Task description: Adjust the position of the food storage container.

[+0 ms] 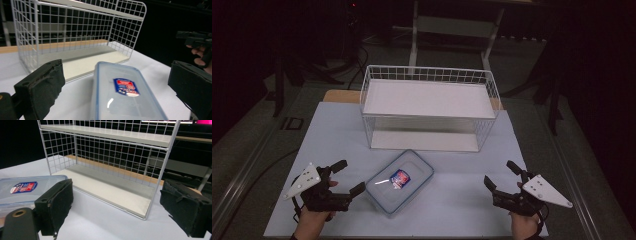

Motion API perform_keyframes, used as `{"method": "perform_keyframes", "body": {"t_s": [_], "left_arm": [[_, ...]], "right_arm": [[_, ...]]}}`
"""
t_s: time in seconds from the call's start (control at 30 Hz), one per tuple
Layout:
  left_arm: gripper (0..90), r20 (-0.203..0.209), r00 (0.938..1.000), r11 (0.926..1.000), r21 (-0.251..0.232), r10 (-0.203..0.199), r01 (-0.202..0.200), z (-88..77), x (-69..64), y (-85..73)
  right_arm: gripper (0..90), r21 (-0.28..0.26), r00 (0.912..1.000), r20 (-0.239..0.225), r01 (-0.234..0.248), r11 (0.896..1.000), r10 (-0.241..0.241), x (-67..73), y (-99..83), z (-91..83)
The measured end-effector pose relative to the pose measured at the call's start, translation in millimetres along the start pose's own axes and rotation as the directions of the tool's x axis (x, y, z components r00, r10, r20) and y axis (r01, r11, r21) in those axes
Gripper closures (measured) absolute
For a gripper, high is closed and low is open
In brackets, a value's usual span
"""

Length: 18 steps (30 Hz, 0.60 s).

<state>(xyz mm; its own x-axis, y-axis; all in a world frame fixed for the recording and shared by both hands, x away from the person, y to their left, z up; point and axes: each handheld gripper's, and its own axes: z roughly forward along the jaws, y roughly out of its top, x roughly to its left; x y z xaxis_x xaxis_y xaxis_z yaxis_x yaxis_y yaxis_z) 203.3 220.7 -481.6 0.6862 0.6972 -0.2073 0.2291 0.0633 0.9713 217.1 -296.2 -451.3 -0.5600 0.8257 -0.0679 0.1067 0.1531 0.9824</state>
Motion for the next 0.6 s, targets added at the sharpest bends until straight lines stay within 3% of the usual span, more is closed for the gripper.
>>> {"method": "perform_keyframes", "body": {"t_s": [0.3,0.47,0.5,0.6], "left_arm": [[0.5,0.079,0.9961,0.9967,0.074,-0.038,0.032,8.3,-21.9,1.9],[0.5,0.108,0.9939,0.9936,0.112,-0.024,0.012,14.8,-33.5,4.5],[0.5,0.122,0.9925,0.9885,0.151,-0.007,-0.012,19.8,-41.0,3.6],[0.6,0.159,0.9871,0.9785,0.206,-0.017,-0.016,27.4,-49.7,-0.9]], "right_arm": [[11.3,0.031,1.0,0.001,0.007,1.0,-0.007,6.4,10.7,-3.3],[11.3,0.013,0.9997,0.003,-0.025,1.0,0.025,1.6,22.9,-7.2],[11.3,0.006,0.9997,0.013,-0.021,1.0,0.021,0.7,26.7,-8.7],[11.3,-0.01,0.9995,0.009,-0.03,0.999,0.03,-0.7,31.8,-10.4]]}}
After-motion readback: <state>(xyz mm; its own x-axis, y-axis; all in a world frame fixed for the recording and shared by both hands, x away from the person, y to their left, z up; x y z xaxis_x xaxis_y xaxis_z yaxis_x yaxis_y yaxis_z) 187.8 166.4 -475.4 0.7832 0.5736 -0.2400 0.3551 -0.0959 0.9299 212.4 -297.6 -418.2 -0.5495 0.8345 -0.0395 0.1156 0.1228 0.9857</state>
